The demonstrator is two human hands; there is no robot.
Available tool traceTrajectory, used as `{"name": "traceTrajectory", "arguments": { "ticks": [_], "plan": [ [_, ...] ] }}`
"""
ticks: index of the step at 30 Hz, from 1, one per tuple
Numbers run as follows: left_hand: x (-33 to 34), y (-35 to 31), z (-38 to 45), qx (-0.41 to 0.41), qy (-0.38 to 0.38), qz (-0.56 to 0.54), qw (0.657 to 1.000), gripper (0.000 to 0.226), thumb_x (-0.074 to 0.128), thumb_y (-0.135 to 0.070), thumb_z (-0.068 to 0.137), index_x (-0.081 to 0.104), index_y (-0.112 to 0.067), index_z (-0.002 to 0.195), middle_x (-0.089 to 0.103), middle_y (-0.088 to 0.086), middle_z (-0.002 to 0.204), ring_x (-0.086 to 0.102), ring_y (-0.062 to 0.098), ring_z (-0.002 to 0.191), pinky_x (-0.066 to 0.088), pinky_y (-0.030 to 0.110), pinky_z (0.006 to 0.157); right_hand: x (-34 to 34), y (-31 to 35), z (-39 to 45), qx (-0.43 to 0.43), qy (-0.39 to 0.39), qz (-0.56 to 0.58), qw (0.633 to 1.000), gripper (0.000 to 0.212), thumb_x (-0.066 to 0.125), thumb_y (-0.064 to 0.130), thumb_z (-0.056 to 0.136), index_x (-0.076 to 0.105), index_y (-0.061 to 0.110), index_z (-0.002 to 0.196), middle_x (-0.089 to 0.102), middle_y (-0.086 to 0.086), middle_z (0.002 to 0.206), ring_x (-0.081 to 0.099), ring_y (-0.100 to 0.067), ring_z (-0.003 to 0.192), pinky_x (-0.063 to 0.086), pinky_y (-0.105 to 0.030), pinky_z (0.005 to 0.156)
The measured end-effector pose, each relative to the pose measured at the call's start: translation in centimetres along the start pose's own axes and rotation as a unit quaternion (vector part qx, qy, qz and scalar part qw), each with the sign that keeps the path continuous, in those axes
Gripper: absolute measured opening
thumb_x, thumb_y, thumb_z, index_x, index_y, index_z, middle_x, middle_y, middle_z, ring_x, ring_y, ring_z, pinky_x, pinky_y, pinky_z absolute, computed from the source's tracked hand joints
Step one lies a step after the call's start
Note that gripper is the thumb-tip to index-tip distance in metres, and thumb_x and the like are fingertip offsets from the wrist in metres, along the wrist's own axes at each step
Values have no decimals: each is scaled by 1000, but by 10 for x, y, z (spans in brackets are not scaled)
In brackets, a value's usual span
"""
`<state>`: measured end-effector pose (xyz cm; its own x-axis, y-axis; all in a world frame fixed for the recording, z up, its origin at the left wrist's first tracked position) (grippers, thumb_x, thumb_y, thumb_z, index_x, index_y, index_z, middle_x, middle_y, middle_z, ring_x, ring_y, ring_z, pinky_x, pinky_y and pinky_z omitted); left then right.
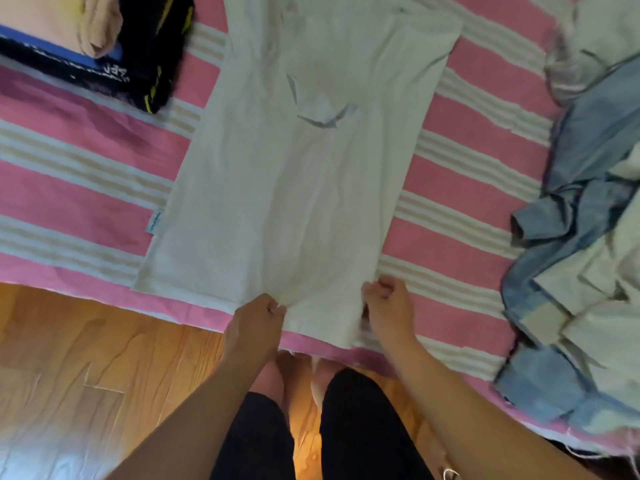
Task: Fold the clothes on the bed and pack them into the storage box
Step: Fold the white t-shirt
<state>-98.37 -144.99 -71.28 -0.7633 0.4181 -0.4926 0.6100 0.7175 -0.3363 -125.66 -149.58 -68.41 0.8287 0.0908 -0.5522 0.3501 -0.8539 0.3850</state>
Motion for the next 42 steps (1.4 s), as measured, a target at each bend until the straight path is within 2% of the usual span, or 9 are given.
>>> {"name": "traceTrajectory", "arguments": {
  "ticks": [5, 12, 16, 19, 24, 28, 33, 36, 42],
  "plan": [
    [0, -1, 11, 16, 20, 46, 999, 22, 52, -36, 102, 61, -20, 91, 62, -6, 85, 56, 14, 76, 40, 30, 68, 27, -50, -23, 48, 46, 32, 997, 9, 65, 23, 95, 63, 15, 93, 68, -1, 89, 64, -17, 83, 50, -21, 63],
    [-9, -34, 17, 49, 84, 288, 953, 31, 45, -48, 101, 59, -21, 99, 65, -2, 97, 61, 20, 87, 50, 33, 79, -3, -11, -7, 2, 84, -372, 924, 15, 62, 29, 90, 54, 18, 97, 60, 3, 85, 59, -17, 78, 46, -32, 65],
    [-74, -121, 79, 43, 8, 25, 999, 27, 52, -44, 98, 61, -19, 102, 68, 0, 99, 64, 21, 90, 49, 32, 75, -20, 177, 54, -208, 12, -328, 922, 4, 53, 16, 92, 56, 18, 93, 61, 1, 86, 58, -21, 78, 44, -33, 65],
    [-133, -175, 134, 65, -97, -207, 971, 11, 58, -31, 93, 64, -23, 99, 72, -1, 95, 69, 19, 88, 56, 35, 78, 34, 332, 89, -416, 1, -314, 854, 27, 59, 32, 95, 59, 16, 116, 59, -5, 110, 59, -25, 100, 41, -32, 79],
    [-92, -195, 158, 116, -31, -147, 982, 20, 63, -33, 95, 60, -23, 111, 62, -6, 100, 62, 12, 87, 49, 20, 71, 147, 426, 140, -404, -11, -352, 844, 72, 54, 56, 90, 35, 9, 141, 44, -10, 131, 49, -31, 117, 40, -38, 84],
    [-71, -195, 163, 140, -55, -162, 975, 50, 72, -45, 87, 58, -20, 128, 56, 7, 118, 61, 24, 101, 47, 21, 74, 165, 426, 139, -435, -156, -398, 793, 56, 48, 24, 95, 35, -4, 142, 50, -15, 128, 56, -29, 111, 49, -34, 83],
    [-79, -199, 155, 62, -95, -215, 970, 61, 75, -48, 85, 49, -24, 135, 54, 4, 123, 59, 22, 110, 50, 39, 97, 75, 423, 148, -353, 0, -48, 934, 21, 48, 9, 91, 52, 13, 111, 57, -1, 96, 55, -21, 81, 42, -31, 68],
    [-81, -219, 135, 110, -167, -28, 979, 70, 71, -52, 87, 39, -27, 144, 47, 2, 129, 49, 24, 120, 42, 41, 102, -20, 356, 172, -251, 4, 192, 949, 19, 52, 4, 79, 53, 17, 92, 60, -3, 86, 60, -21, 75, 57, -46, 72],
    [-89, -271, 137, 275, -285, 72, 915, 84, 80, -31, 82, 34, -21, 152, 46, 8, 135, 48, 30, 118, 45, 42, 97, -70, 281, 238, -109, 120, 242, 957, 31, 59, 2, 83, 60, 15, 111, 69, -6, 107, 69, -26, 103, 59, -41, 89]
  ]
}}
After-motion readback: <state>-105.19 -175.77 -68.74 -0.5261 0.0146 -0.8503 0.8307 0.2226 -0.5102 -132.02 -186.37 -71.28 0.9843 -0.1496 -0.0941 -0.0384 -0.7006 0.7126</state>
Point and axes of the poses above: each hand's wrist, its own z-axis towards the middle knuckle, its own x-axis out of the palm, y = z × x, the point moved 10 cm from there along z, towards the middle knuckle
